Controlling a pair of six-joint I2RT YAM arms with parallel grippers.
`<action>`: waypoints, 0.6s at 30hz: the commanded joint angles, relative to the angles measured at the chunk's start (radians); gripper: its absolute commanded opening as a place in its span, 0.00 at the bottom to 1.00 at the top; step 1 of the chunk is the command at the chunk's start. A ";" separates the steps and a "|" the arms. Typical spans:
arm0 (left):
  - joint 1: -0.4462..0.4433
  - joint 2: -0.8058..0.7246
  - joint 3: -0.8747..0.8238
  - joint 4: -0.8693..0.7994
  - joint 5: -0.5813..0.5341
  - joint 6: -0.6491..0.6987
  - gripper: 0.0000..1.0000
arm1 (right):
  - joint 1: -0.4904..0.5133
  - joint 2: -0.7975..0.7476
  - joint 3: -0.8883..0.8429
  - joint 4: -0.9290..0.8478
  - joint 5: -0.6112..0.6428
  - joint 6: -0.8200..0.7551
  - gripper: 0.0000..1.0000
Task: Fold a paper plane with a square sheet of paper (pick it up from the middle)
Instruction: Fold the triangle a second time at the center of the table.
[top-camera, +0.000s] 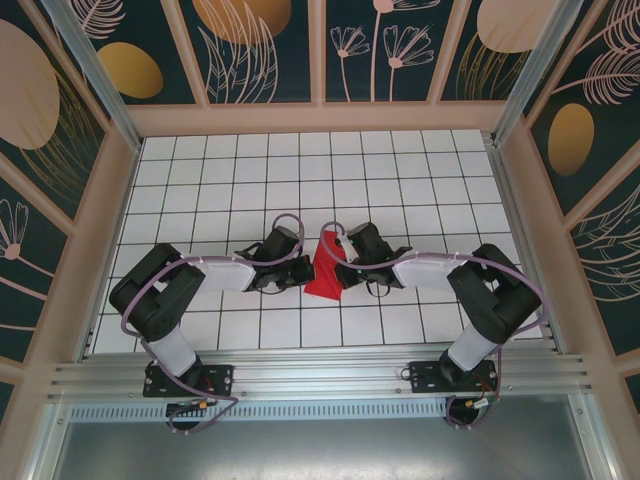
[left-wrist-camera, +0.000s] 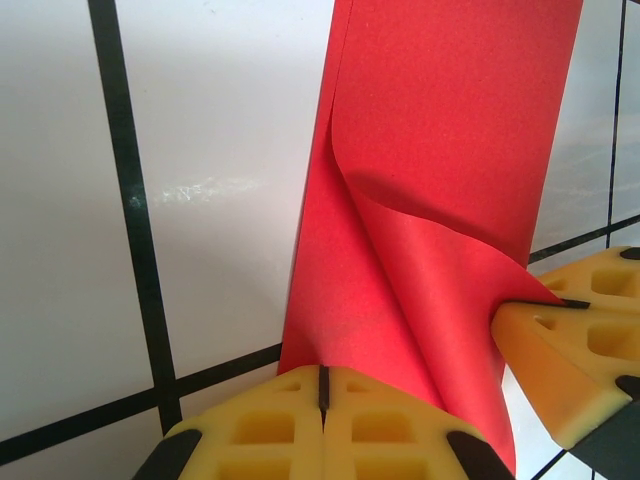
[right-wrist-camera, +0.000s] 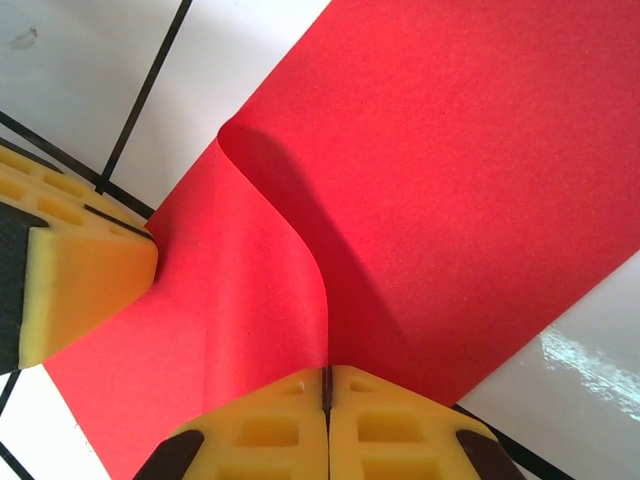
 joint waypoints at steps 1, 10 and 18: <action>-0.004 0.045 -0.010 -0.111 -0.055 0.021 0.02 | -0.008 0.021 0.022 -0.019 0.016 -0.011 0.07; -0.004 0.044 -0.007 -0.113 -0.058 0.025 0.02 | -0.008 0.036 0.022 -0.015 0.013 -0.010 0.07; -0.004 0.046 -0.005 -0.118 -0.059 0.032 0.02 | -0.010 0.032 0.045 -0.033 0.021 -0.022 0.07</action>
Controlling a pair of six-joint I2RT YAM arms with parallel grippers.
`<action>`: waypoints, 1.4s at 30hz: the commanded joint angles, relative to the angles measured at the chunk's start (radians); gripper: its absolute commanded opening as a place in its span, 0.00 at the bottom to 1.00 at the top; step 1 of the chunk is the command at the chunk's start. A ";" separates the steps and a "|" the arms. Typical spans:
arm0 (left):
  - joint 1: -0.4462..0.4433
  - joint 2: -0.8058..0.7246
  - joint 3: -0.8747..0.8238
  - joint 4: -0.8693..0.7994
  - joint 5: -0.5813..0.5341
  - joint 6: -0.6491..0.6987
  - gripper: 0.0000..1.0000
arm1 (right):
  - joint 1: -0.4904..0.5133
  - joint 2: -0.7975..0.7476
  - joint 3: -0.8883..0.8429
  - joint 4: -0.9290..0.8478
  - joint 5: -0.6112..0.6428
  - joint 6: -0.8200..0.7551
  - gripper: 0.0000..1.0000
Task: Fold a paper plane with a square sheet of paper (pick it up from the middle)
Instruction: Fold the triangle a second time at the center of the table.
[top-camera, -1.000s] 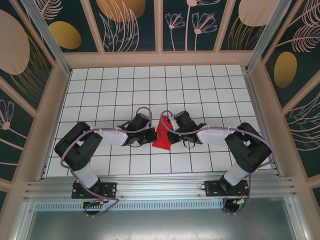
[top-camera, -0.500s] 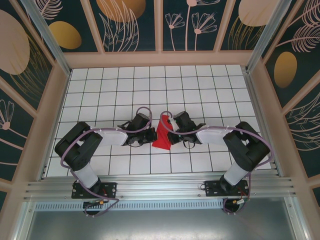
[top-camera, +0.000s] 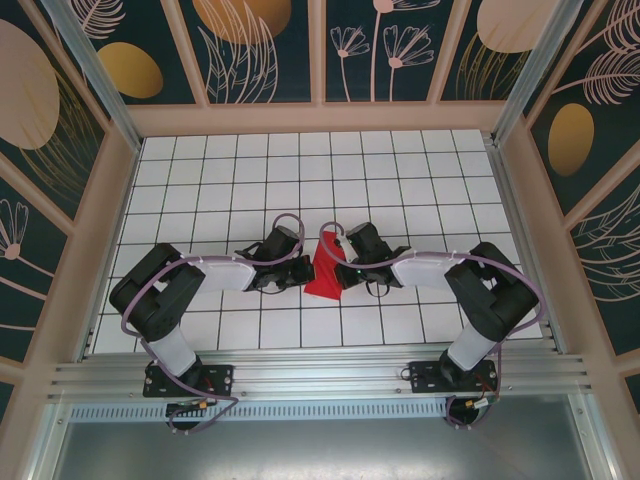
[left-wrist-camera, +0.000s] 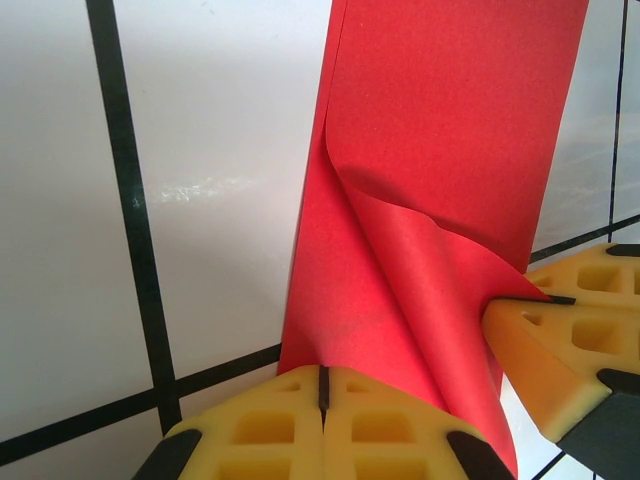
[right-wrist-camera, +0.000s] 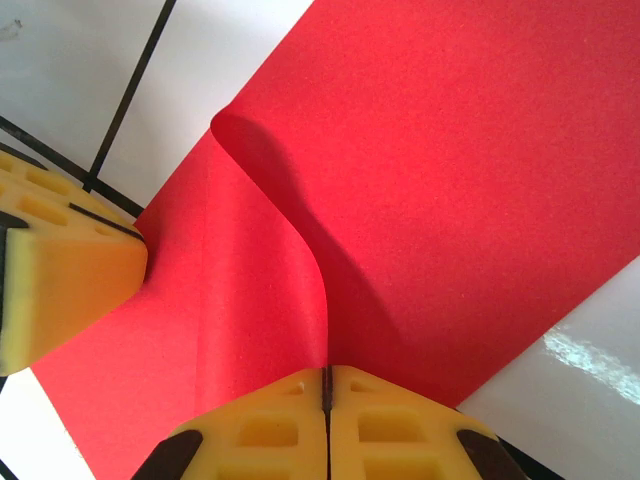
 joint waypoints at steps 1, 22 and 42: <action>-0.004 0.046 -0.011 -0.112 -0.060 0.028 0.02 | -0.010 0.017 0.036 -0.025 0.021 -0.024 0.08; -0.004 -0.019 0.008 -0.123 -0.091 0.004 0.09 | -0.018 0.029 0.019 -0.023 0.013 -0.022 0.08; -0.004 -0.033 0.002 0.246 0.032 -0.245 0.09 | -0.018 0.037 0.016 -0.001 -0.012 -0.015 0.08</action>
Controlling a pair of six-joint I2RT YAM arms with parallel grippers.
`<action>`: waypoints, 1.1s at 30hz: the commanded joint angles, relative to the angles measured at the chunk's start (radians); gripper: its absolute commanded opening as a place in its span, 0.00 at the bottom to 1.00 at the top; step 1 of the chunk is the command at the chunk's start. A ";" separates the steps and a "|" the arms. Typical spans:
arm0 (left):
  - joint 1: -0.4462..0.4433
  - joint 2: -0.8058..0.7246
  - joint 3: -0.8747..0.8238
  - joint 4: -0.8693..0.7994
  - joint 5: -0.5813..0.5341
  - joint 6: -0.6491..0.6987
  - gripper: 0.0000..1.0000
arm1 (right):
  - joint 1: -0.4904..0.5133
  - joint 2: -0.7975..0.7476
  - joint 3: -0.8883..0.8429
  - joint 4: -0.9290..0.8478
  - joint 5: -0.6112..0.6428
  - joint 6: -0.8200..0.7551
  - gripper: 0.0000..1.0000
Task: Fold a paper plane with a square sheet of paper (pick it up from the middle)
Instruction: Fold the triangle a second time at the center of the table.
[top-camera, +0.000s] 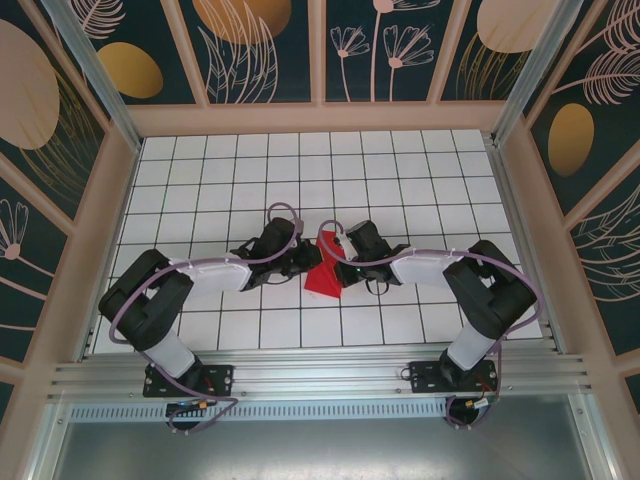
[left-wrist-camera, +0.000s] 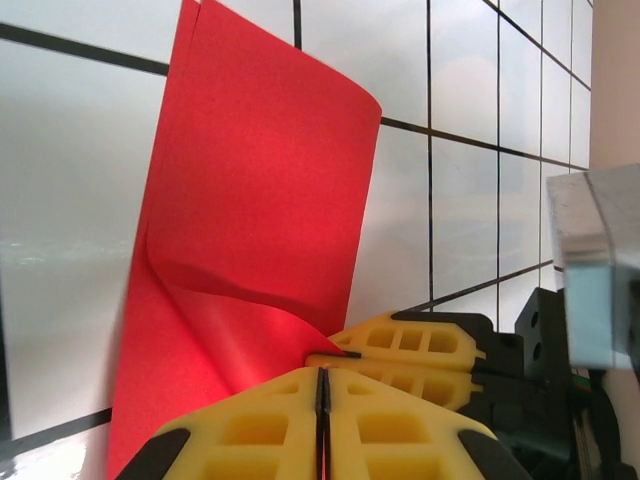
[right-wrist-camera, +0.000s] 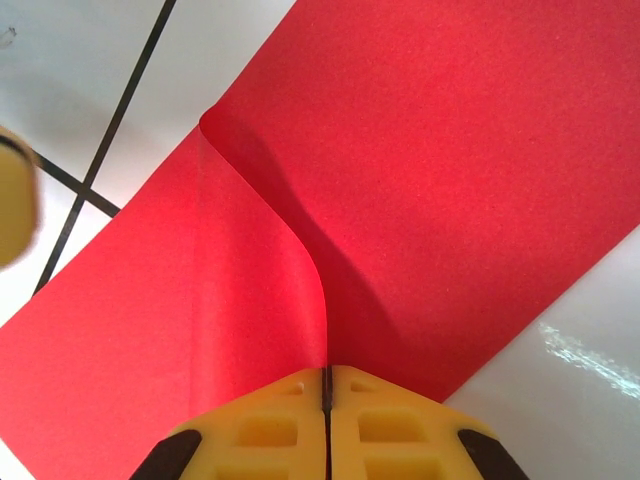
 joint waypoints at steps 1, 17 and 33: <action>0.002 0.038 -0.016 0.121 0.048 -0.081 0.09 | -0.006 0.022 0.000 0.004 -0.004 0.003 0.08; 0.001 0.175 0.015 0.127 0.071 -0.090 0.10 | -0.006 0.021 0.002 0.002 -0.010 0.002 0.08; 0.002 0.198 -0.005 0.063 0.038 -0.046 0.10 | -0.006 0.007 0.029 -0.009 -0.021 0.018 0.14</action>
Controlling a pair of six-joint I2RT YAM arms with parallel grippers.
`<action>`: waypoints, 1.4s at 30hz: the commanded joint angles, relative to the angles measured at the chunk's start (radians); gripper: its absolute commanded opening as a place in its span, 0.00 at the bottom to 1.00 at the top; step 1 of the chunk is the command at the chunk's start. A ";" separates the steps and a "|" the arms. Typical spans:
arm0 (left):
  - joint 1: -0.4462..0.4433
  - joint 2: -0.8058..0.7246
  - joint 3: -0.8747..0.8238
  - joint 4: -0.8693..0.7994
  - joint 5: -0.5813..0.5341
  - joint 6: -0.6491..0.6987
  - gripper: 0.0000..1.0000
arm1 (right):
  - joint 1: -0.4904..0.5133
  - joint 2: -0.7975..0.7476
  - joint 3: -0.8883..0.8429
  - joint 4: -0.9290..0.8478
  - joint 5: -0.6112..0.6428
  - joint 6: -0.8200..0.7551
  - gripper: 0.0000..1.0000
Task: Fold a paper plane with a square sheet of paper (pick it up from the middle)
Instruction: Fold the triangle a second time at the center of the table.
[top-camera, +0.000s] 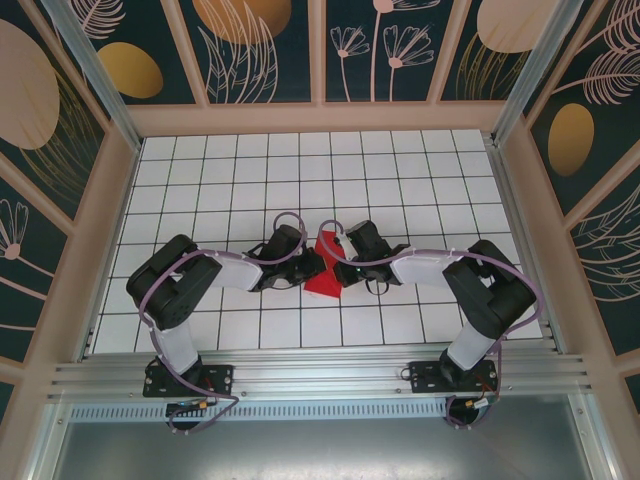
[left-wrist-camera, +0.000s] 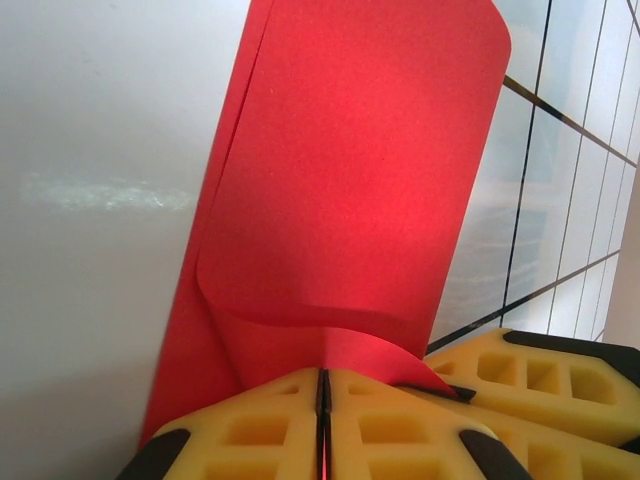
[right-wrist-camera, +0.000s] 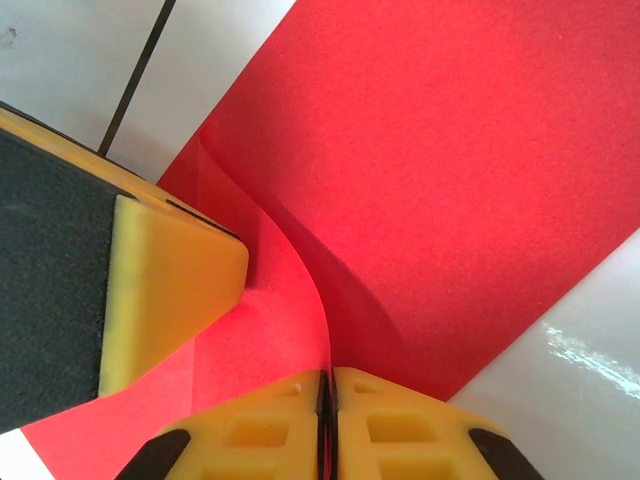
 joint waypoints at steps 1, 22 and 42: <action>0.001 0.032 -0.001 -0.042 -0.022 0.027 0.10 | -0.006 0.000 0.032 -0.015 -0.016 0.019 0.16; 0.001 0.040 0.000 -0.051 -0.025 0.044 0.09 | 0.004 -0.187 -0.071 0.067 -0.262 0.259 0.05; 0.001 0.038 0.006 -0.070 -0.033 0.058 0.08 | 0.009 0.024 0.035 -0.062 -0.224 0.217 0.04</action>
